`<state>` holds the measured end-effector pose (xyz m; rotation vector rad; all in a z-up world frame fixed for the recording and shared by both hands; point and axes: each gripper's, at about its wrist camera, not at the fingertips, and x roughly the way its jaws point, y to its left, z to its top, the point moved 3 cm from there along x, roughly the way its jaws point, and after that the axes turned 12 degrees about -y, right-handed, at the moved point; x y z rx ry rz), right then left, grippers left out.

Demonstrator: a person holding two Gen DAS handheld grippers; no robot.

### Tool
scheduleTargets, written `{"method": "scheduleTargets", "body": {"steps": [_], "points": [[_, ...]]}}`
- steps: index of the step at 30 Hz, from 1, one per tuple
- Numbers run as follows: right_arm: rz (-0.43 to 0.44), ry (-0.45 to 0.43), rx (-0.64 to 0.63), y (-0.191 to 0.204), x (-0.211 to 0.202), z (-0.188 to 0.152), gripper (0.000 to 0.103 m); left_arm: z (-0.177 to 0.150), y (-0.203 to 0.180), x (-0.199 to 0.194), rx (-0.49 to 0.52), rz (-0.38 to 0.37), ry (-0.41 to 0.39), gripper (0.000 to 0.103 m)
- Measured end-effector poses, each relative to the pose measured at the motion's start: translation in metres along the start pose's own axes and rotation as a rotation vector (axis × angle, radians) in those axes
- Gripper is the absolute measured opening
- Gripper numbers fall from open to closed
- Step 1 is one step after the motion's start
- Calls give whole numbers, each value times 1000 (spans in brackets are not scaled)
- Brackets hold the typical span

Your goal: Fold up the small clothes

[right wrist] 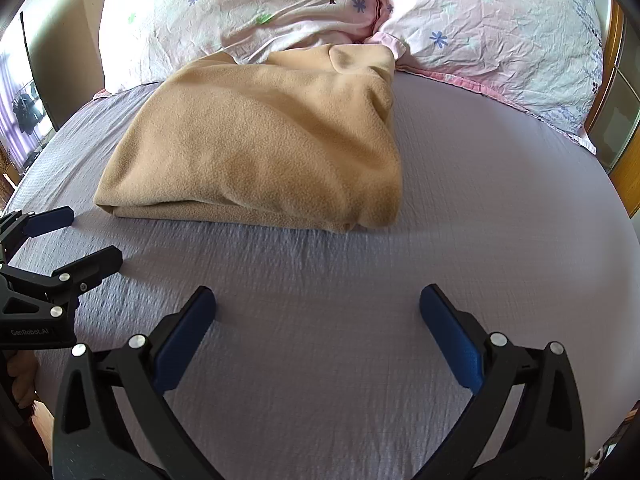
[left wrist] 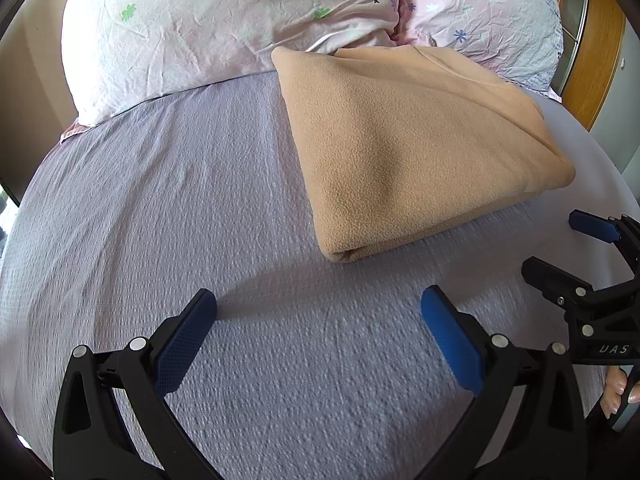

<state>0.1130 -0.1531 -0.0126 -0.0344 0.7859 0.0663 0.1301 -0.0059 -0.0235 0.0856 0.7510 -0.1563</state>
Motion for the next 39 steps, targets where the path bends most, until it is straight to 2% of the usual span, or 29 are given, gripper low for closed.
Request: {"method": "scheduleTargets", "body": {"steps": [39], "points": [[-2, -2, 2, 1, 0, -1, 101, 0, -1, -4, 0, 4, -11, 102]]}}
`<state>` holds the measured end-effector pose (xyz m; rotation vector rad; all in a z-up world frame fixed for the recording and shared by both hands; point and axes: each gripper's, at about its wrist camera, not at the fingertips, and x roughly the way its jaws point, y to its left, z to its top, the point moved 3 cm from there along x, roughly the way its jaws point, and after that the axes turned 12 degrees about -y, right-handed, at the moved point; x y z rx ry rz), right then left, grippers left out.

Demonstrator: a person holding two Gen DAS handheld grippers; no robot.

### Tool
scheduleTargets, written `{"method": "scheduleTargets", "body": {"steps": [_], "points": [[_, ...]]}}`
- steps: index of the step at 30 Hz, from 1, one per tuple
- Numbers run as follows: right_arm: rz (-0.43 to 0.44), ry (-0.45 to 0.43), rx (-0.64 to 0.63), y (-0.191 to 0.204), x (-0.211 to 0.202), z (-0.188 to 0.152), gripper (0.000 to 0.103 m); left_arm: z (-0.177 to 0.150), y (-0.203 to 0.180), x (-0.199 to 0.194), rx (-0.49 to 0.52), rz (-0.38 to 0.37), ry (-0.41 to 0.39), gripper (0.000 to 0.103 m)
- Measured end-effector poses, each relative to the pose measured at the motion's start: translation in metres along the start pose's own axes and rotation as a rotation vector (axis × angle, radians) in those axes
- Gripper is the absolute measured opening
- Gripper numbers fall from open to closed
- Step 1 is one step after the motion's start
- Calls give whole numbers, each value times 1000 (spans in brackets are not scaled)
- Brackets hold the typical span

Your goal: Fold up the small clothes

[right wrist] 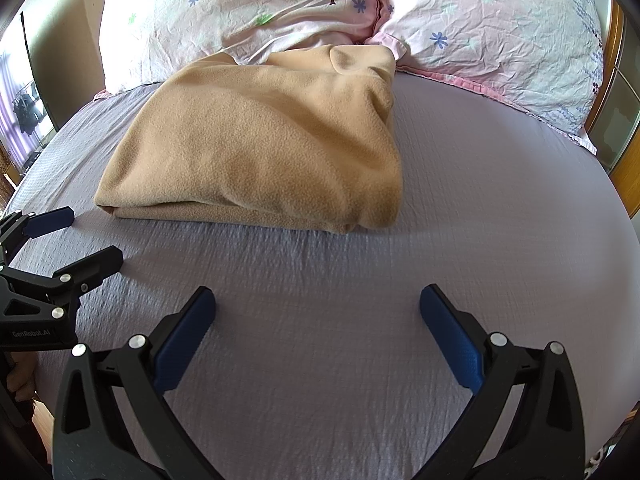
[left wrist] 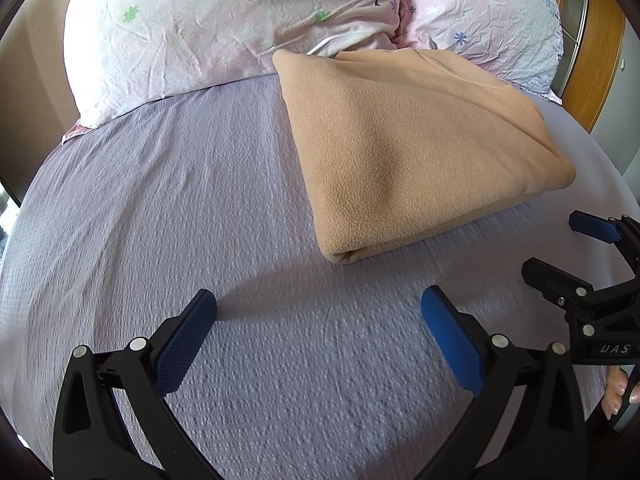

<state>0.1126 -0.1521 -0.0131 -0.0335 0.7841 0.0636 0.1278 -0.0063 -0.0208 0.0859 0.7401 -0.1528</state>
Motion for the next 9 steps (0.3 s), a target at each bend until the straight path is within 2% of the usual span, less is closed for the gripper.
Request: {"method": "scheduleTargets", "body": {"steps": [9], "points": [[0, 0, 0, 0, 0, 0, 101, 1, 1, 1, 1, 0, 0, 102]]}}
